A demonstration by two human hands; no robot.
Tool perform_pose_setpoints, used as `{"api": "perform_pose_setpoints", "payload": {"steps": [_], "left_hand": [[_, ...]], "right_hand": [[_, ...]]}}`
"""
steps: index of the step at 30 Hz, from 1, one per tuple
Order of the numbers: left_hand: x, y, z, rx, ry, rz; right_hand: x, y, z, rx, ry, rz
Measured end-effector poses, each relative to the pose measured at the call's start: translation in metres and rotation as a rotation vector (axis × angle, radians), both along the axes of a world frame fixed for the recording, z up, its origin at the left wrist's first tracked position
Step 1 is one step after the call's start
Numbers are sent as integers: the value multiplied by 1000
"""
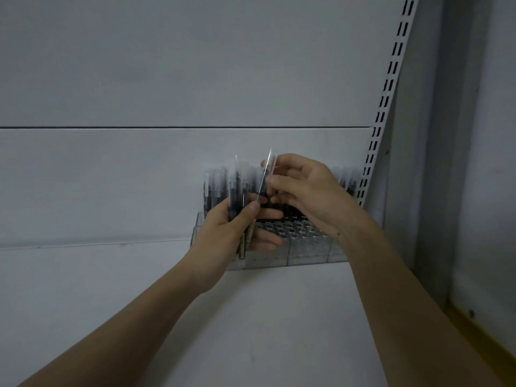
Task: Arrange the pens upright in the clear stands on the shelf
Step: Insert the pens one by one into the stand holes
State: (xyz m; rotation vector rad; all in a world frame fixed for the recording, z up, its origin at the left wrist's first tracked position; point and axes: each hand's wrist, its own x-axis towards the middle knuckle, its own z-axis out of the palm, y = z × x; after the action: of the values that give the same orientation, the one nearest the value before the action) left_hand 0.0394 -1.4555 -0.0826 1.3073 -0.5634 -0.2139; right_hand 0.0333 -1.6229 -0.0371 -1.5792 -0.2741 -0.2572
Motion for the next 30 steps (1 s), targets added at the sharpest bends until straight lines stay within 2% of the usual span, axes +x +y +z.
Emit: {"api": "perform_pose_setpoints", "payload": {"steps": [2,4,7,10,13,15,22,26,30], "left_hand": [[0,-1,0,-1,-10,-6],[0,-1,-1,-15,-6,-12],[-3,-3,-2,-48,32,-22],[-5,-7,-6,-21,16,-31],[-6,-11,-7,45,-61,6],[-6,-11,-4,25,-29,21],[-2,-5,3,-28,62,74],[-2,-6,2,-83,21,72],[-4,-5,0,-35,-94,113]], "right_hand": [[0,-3,5,-29,-17,-10],[0,-8,12,37,-30,-18],[1,-22,21,265,-107,-106],[2,-35,14,465,-225,-323],[-2,-37,3,323,-334,-541],[-5,-35,-1,203,-410,-600],[1,-26,-13,-156,-513,-617],[3,-25,-17,-223,-510,-592],[3,-24,-19,-280,-476,-561]]}}
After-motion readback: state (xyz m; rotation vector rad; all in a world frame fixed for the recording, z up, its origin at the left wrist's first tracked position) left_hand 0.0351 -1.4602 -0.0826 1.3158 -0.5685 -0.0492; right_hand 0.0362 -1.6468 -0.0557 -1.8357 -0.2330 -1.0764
